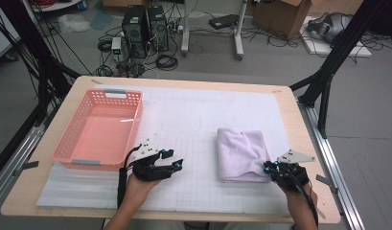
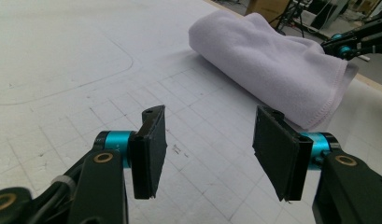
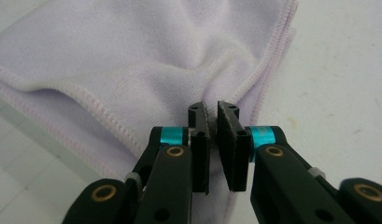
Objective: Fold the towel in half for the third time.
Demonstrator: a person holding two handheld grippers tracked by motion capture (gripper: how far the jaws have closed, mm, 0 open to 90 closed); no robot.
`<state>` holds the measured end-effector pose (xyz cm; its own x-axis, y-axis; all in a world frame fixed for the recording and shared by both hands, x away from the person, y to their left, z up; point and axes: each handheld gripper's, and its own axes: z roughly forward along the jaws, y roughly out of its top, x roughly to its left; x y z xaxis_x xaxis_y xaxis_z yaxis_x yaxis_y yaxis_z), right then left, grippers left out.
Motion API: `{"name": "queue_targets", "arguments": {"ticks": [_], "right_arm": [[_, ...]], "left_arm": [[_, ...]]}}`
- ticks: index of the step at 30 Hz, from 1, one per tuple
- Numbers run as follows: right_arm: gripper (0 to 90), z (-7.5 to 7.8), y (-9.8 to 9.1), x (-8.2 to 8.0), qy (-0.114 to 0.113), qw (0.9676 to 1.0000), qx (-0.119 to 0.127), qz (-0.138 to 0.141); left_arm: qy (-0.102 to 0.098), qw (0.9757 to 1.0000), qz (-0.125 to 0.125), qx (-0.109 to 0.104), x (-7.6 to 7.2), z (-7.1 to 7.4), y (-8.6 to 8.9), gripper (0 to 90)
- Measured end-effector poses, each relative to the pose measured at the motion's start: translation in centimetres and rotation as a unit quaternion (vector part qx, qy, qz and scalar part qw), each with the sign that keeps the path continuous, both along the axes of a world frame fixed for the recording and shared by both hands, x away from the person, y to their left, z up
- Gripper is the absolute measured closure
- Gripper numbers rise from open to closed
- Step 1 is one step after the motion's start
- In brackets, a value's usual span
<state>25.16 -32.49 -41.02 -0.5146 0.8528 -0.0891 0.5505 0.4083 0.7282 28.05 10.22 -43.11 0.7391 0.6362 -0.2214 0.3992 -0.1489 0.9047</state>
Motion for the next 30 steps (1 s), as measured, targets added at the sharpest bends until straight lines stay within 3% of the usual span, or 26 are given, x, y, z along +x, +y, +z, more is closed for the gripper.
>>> {"name": "queue_targets", "arguments": {"ticks": [2, 6, 9, 11, 14, 18, 21, 23, 26, 30], "right_arm": [[67.9, -0.3, -0.2, 0.1, 0.007, 0.9998, 0.018, 0.005], [74.6, -0.4, -0.4, 0.1, 0.01, 0.999, 0.043, 0.006], [75.7, -0.6, -0.1, 0.1, 0.016, 0.9992, 0.034, 0.015], [83.5, -1.2, 0.3, 0.3, 0.03, 0.999, 0.025, 0.021], [86.2, -1.1, 0.3, 0.2, 0.037, 0.999, 0.016, 0.022], [86.3, -0.2, -0.3, -0.5, 0.022, 0.9997, 0.01, 0.007], [85.4, 0.1, -0.9, -1.0, 0.031, 0.9995, 0.001, -0.002], [81.6, -0.3, -0.9, -1.1, 0.052, 0.9987, 0.003, 0.002], [68.1, -0.1, -0.9, -0.7, 0.037, 0.9993, 0.011, -0.001], [63.5, 0.3, -1.3, 1.2, -0.007, 0.9993, 0.033, -0.018]], "left_arm": [[0.001, 1.0, 0.0, 0.0, 0.0, 0.0, -0.1, 44.5], [0.0, 1.0, 0.0, 0.002, 0.0, 0.0, 0.0, 44.5], [0.001, 1.0, 0.0, 0.002, 0.0, 0.0, -0.1, 44.5], [0.0, 1.0, 0.0, 0.001, 0.0, 0.0, -0.1, 44.5], [0.0, 1.0, -0.001, 0.0, 0.0, 0.0, 0.0, 44.5], [0.0, 1.0, 0.002, -0.001, 0.0, 0.0, 0.1, 44.5], [0.0, 1.0, 0.002, 0.0, 0.0, 0.0, 0.1, 44.5], [0.0, 1.0, 0.003, -0.001, 0.0, 0.0, 0.1, 44.4], [0.0, 1.0, 0.002, 0.0, 0.0, 0.0, 0.1, 44.5], [0.0, 1.0, 0.002, 0.0, 0.0, 0.0, 0.1, 44.4]]}}
